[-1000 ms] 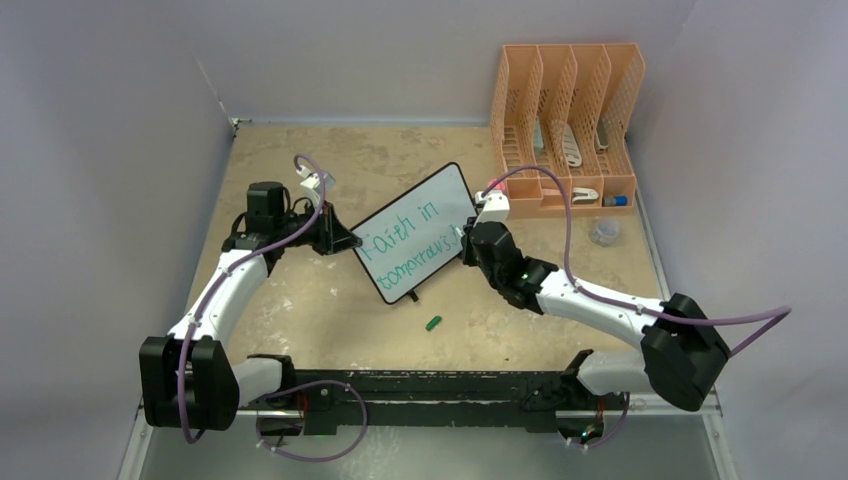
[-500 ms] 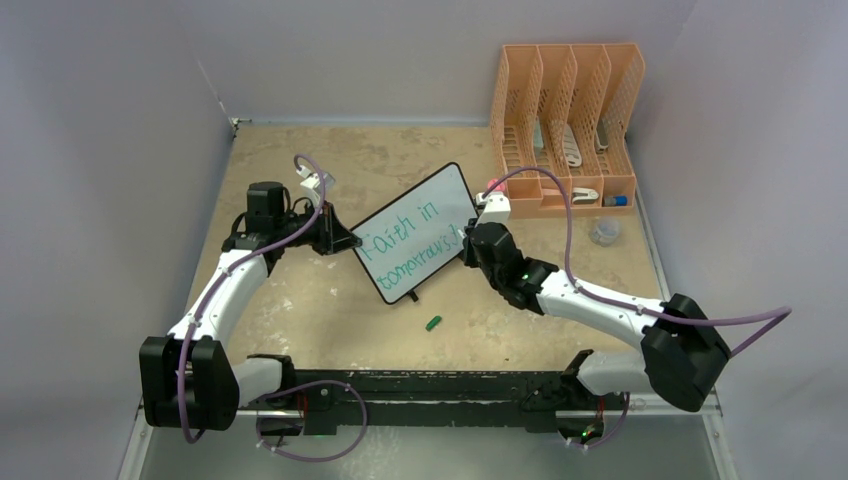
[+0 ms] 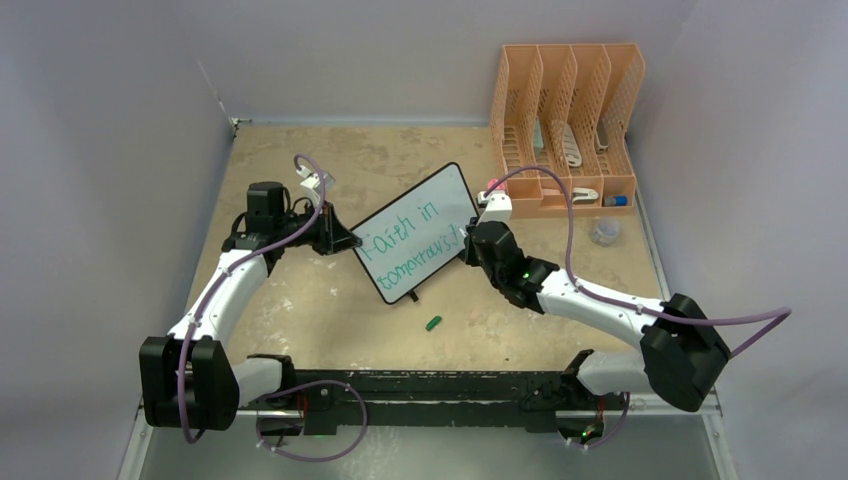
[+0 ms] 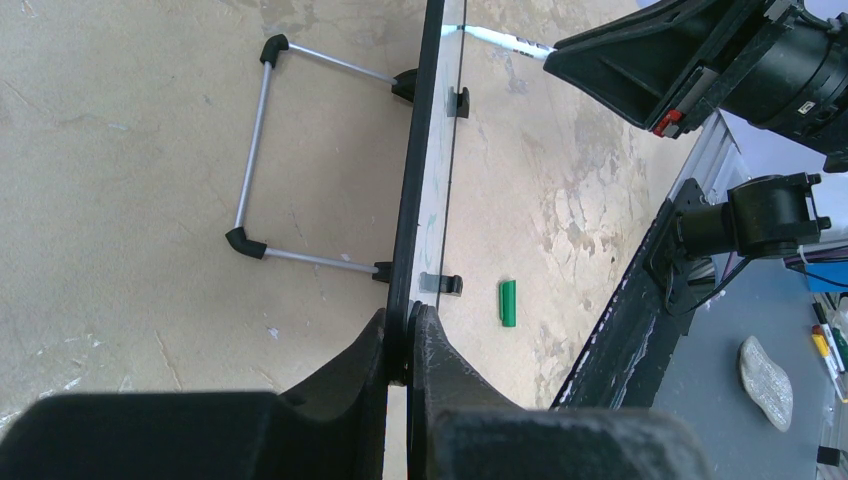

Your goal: Write a sentence on the whiteboard

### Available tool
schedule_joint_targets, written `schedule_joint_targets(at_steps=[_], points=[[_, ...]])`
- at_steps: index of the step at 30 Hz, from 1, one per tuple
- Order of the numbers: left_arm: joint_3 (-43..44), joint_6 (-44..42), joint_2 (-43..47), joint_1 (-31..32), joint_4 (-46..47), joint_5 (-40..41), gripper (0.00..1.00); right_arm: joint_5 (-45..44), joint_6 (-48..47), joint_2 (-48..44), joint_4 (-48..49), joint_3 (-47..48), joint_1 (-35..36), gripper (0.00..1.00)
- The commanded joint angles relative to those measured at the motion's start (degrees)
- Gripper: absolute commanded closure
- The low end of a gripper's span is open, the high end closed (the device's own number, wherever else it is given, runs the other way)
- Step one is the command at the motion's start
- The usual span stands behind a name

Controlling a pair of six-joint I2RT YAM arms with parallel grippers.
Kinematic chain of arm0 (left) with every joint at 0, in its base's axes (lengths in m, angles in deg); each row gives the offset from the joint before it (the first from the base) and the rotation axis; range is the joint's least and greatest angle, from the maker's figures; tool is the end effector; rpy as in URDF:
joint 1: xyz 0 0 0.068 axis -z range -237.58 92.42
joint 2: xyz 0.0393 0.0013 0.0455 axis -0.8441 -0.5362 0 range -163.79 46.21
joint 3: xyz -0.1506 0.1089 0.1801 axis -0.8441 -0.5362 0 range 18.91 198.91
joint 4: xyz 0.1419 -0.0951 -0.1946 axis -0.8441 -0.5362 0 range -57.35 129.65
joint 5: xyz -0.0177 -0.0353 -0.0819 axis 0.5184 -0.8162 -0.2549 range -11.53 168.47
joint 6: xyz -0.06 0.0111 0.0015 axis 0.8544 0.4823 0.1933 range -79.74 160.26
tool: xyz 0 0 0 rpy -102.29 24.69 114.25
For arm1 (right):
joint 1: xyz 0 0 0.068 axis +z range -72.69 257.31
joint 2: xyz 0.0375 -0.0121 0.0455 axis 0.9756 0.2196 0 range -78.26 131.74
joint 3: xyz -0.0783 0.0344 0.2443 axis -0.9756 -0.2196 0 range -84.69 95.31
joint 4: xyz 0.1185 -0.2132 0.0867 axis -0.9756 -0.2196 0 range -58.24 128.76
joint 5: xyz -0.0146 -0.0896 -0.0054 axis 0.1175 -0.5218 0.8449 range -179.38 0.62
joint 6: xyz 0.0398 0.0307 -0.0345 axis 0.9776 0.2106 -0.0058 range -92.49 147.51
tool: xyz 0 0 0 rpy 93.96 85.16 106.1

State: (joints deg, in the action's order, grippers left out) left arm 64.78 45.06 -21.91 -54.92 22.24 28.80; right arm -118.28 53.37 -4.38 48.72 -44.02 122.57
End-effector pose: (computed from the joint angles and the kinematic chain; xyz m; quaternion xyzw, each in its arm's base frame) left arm 0.2518 -0.0464 0.2427 0.1632 0.8246 -0.4043 0.3605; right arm 0.2205 0.1911 0.2257 -0.0009 0.8202 0.1402 0.5546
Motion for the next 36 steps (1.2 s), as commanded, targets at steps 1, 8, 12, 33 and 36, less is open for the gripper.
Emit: schedule_joint_targets(at_steps=[1,8,12,33,36], points=[[-0.2,-4.3,-0.5,-0.7,-0.5,7.7,1.00,-0.3,-0.5,-0.3,2.4,1.0,-0.2,1.00],[-0.2,-4.4,-0.4,-0.8,-0.5,7.6,1.00,-0.1,-1.4,0.4,3.5,2.3,-0.5,1.00],[-0.3,-4.4,-0.4,-0.8,-0.6,7.7,1.00,0.6,-1.9,0.4,4.0,2.5,-0.5,1.00],[-0.2,-4.4,-0.3,-0.8,-0.6,7.7,1.00,5.0,-1.1,-1.4,0.3,1.3,-0.6,1.00],[-0.2,-4.4,-0.3,-0.8,-0.6,7.7,1.00,3.7,-0.6,-1.1,-0.6,1.0,-0.6,1.00]])
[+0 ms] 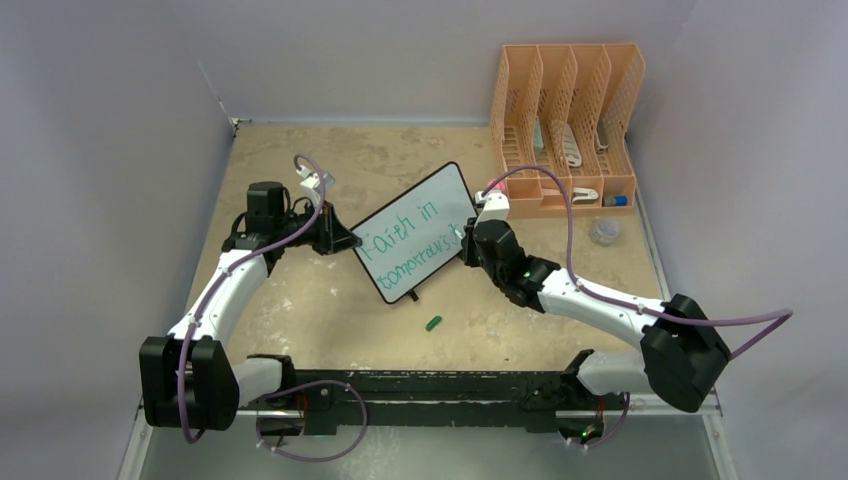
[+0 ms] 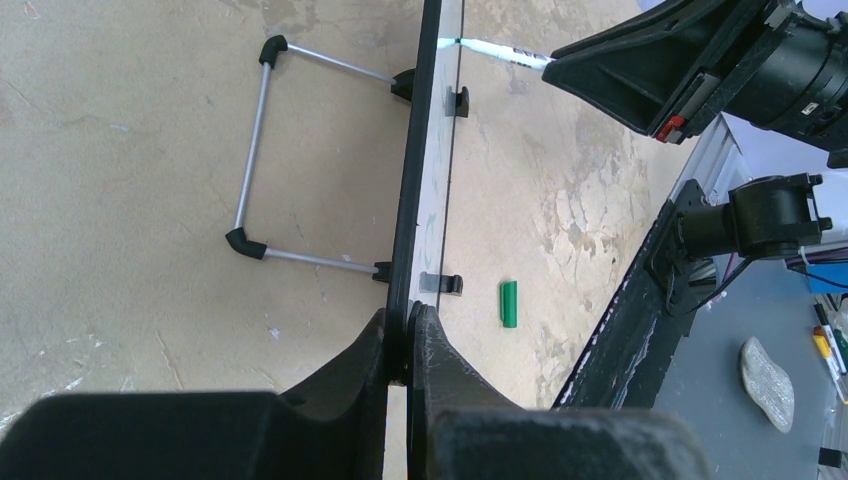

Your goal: Write a sentence on the whiteboard

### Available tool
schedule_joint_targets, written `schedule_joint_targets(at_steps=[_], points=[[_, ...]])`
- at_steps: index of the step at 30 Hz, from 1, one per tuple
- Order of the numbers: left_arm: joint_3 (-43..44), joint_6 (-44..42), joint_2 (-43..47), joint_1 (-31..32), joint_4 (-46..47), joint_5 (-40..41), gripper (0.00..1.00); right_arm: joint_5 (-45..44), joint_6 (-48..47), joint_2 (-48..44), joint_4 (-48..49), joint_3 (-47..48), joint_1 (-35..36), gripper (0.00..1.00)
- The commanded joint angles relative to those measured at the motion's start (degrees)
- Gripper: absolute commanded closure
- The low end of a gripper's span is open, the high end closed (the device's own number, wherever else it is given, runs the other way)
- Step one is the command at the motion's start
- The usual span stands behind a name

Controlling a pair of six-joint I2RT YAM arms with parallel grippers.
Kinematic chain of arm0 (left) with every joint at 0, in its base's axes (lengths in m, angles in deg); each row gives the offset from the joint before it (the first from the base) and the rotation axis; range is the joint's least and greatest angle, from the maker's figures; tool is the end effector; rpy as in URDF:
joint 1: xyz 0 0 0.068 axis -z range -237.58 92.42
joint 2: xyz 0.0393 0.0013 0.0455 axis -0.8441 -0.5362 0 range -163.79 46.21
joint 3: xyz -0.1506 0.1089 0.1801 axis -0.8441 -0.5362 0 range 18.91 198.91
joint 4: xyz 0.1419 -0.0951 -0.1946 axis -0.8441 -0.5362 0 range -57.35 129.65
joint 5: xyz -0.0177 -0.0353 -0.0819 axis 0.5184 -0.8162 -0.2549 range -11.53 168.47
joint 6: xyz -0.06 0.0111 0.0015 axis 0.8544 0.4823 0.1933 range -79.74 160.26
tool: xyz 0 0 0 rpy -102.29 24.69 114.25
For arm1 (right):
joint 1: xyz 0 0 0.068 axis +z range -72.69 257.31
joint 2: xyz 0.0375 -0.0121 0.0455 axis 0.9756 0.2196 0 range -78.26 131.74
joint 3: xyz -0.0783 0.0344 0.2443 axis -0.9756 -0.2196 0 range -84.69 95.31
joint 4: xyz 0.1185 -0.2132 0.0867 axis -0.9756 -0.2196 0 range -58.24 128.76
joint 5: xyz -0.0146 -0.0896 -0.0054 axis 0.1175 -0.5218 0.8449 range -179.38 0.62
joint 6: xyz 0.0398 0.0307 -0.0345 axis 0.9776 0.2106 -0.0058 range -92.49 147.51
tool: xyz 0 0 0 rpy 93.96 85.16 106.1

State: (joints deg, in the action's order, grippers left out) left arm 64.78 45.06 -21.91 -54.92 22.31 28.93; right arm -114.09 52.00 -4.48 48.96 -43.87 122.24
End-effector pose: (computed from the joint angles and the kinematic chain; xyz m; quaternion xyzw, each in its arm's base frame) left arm 0.2519 -0.0464 0.2427 0.1630 0.8248 -0.4034 0.3612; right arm 0.2207 0.1931 0.2269 -0.0277 0.8216 0.1614 0.5461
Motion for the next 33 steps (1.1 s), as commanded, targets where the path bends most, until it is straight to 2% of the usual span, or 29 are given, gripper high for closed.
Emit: schedule_joint_targets(at_steps=[1,14,33], points=[[-0.3,-4.4,-0.3,-0.7,-0.7,7.6,1.00,-1.0,1.0,-0.9,-1.1,0.7,-0.2,1.00],[-0.4,-4.4,0.0,-0.8,-0.7,7.6,1.00,-4.0,0.4,1.1,1.1,1.3,-1.4,1.00],[-0.2,-4.4,-0.3,-0.8,-0.6,7.6,1.00,0.2,-1.3,-0.5,3.8,3.3,-1.6,1.00]])
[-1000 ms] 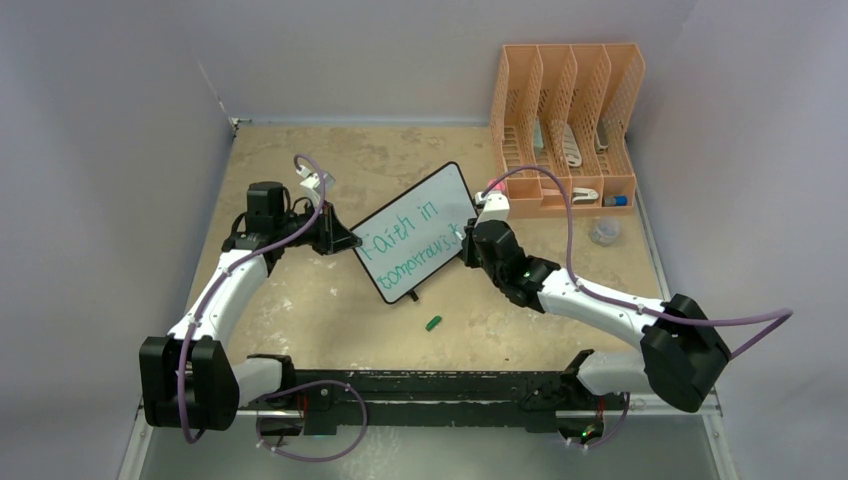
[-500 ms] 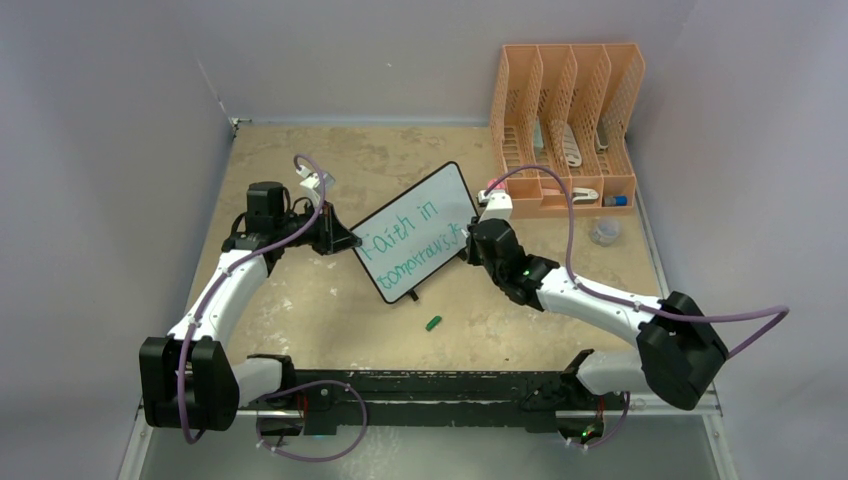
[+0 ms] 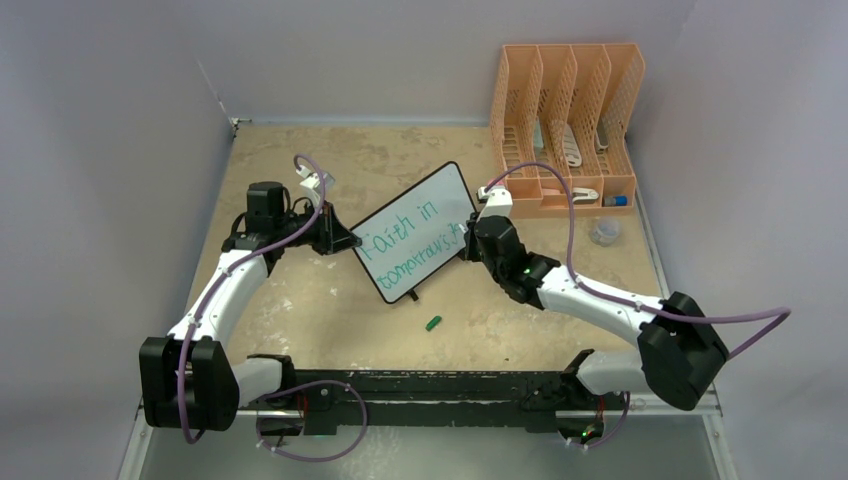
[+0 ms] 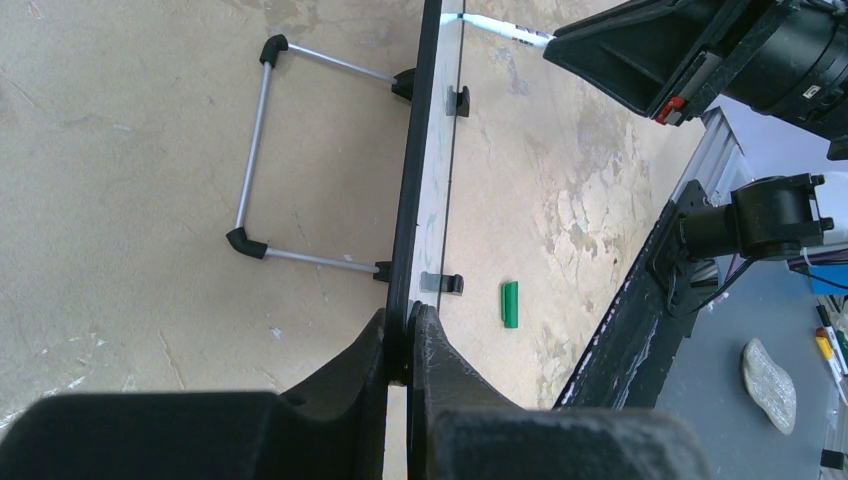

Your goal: Write a sentence on the whiteboard

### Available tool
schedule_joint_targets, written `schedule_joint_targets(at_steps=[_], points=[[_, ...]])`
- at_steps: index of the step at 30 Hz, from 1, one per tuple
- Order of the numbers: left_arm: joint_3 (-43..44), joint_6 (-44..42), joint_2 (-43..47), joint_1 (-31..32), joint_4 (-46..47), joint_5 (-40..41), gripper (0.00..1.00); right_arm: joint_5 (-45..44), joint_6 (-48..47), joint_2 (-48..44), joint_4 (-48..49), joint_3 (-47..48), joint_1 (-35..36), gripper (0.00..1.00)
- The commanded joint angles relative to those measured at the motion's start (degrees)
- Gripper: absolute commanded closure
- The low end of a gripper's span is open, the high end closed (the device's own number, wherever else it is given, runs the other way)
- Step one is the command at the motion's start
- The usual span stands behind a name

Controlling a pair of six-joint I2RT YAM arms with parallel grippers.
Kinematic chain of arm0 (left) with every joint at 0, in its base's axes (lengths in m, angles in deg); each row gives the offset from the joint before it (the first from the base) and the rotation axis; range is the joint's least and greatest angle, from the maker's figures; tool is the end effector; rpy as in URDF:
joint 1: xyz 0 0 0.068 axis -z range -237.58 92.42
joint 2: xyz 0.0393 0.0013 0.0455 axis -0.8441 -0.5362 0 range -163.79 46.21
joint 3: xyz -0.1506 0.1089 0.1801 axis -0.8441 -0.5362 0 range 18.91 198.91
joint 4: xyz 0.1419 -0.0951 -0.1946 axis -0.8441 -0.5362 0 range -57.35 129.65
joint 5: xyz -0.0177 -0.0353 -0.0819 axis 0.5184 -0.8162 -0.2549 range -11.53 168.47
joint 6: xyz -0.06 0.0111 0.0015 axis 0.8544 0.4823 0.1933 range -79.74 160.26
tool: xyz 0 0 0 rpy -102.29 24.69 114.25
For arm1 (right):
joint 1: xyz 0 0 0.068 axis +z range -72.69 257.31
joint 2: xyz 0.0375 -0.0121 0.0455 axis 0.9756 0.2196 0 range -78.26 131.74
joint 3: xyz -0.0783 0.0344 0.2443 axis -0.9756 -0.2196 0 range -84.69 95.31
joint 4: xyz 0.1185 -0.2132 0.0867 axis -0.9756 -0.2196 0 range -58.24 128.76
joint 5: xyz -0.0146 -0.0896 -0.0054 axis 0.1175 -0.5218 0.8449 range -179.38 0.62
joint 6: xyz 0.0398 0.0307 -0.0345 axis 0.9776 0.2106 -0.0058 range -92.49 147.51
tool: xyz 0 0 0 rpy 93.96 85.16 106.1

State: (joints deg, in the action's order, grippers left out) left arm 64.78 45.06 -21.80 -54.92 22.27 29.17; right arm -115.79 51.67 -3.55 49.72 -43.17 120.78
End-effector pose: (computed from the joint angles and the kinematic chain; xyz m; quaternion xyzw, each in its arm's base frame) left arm 0.2518 -0.0462 0.2430 0.1624 0.8253 -0.4016 0.3622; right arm 0.2289 0.1889 0.2283 -0.0099 0.8181 0.1444 0.5565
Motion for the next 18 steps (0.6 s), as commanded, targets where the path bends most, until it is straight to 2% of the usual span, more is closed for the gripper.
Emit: schedule_joint_targets(at_steps=[1,12,18], points=[[-0.2,-4.4,-0.5,-0.8,-0.5,7.4,1.00,2.2,-1.1,-1.6,2.9,2.6,-0.1,1.00],[-0.2,-4.4,-0.5,-0.8,-0.7,7.9,1.00,-0.6,0.5,-4.5,-0.3,0.2,-1.6,1.00],[-0.3,-4.5,-0.3,-0.8,-0.7,7.8,1.00,0.5,-0.5,-3.2,0.8,0.8,-3.2,1.00]])
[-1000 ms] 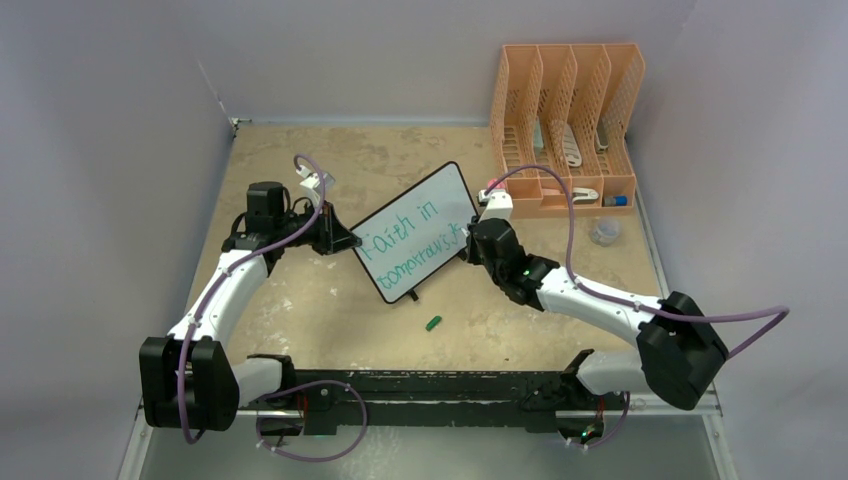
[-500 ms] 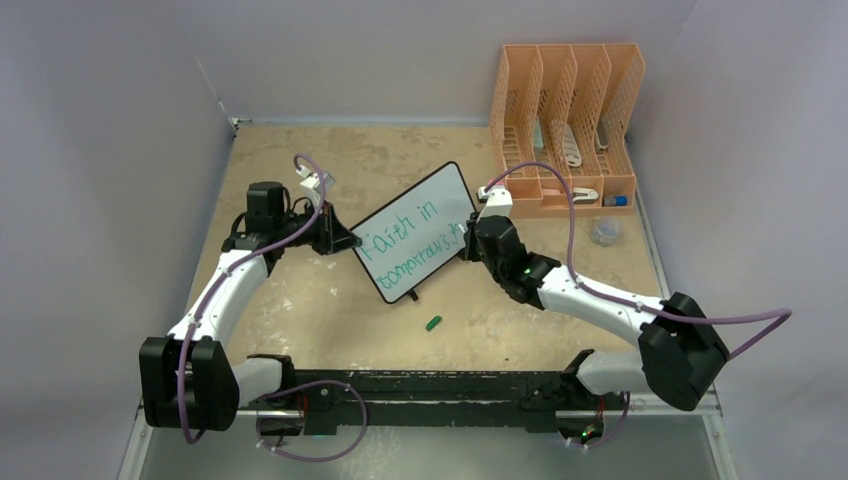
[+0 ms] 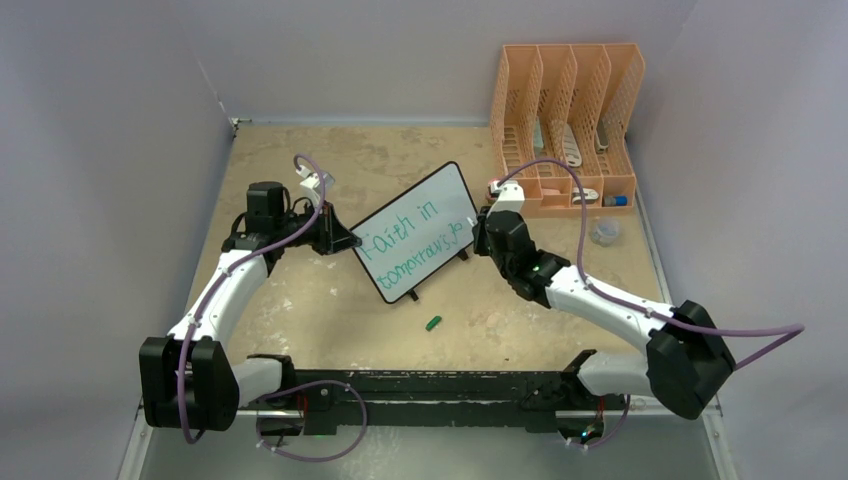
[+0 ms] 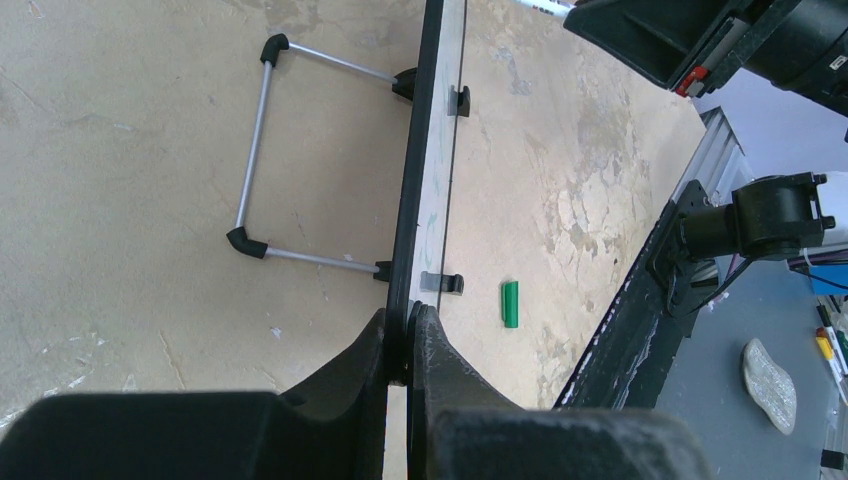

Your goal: Write a sentence on the whiteboard

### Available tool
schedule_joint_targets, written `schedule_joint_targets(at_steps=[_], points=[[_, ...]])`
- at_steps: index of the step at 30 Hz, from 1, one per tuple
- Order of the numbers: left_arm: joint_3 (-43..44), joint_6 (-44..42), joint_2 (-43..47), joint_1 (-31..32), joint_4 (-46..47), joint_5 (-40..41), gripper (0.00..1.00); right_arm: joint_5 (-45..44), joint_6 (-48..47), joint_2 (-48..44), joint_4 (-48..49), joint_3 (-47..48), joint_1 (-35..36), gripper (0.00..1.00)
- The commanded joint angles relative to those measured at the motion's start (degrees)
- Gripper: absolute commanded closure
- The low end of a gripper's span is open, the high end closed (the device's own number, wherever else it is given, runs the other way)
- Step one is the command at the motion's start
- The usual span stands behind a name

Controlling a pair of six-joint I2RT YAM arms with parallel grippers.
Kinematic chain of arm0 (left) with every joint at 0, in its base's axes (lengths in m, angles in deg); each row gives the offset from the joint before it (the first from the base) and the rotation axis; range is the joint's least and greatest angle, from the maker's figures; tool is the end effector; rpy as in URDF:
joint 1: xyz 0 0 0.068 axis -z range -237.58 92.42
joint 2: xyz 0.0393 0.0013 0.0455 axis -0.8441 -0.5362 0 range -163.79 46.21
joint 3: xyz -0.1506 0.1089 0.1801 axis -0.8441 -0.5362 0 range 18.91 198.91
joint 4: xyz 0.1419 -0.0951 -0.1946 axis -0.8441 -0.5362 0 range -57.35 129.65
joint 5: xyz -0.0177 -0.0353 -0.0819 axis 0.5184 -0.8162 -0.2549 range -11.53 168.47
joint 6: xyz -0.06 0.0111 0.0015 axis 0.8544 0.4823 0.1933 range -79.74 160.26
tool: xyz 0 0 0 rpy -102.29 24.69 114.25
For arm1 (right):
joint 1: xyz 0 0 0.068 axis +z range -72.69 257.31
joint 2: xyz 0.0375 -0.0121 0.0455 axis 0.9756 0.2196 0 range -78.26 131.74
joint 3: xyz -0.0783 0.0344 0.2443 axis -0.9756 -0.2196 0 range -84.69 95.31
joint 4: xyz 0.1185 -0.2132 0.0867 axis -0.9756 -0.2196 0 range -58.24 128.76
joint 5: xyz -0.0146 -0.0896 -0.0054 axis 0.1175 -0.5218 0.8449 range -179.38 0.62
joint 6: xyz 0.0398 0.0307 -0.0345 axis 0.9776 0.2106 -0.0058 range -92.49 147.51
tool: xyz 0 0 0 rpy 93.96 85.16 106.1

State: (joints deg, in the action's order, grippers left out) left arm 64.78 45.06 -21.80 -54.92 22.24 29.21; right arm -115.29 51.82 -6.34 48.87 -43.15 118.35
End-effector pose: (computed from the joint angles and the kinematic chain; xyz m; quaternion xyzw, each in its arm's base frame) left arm 0.2517 -0.0462 0.2429 0.1621 0.8255 -0.4013 0.3621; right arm 0.2317 0.1752 0.2400 0.0105 0.8098 0.1459 0.5682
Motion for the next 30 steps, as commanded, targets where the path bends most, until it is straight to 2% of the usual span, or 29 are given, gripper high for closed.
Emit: schedule_joint_targets(at_steps=[1,30], points=[[-0.3,-4.4,-0.3,-0.8,-0.7,7.7,1.00,0.4,-0.7,-0.2,1.9,1.0,-1.0,1.00],[-0.3,-4.4,-0.5,-0.8,-0.6,7.6,1.00,4.3,-1.5,3.0,3.4,2.6,-1.2,1.00]])
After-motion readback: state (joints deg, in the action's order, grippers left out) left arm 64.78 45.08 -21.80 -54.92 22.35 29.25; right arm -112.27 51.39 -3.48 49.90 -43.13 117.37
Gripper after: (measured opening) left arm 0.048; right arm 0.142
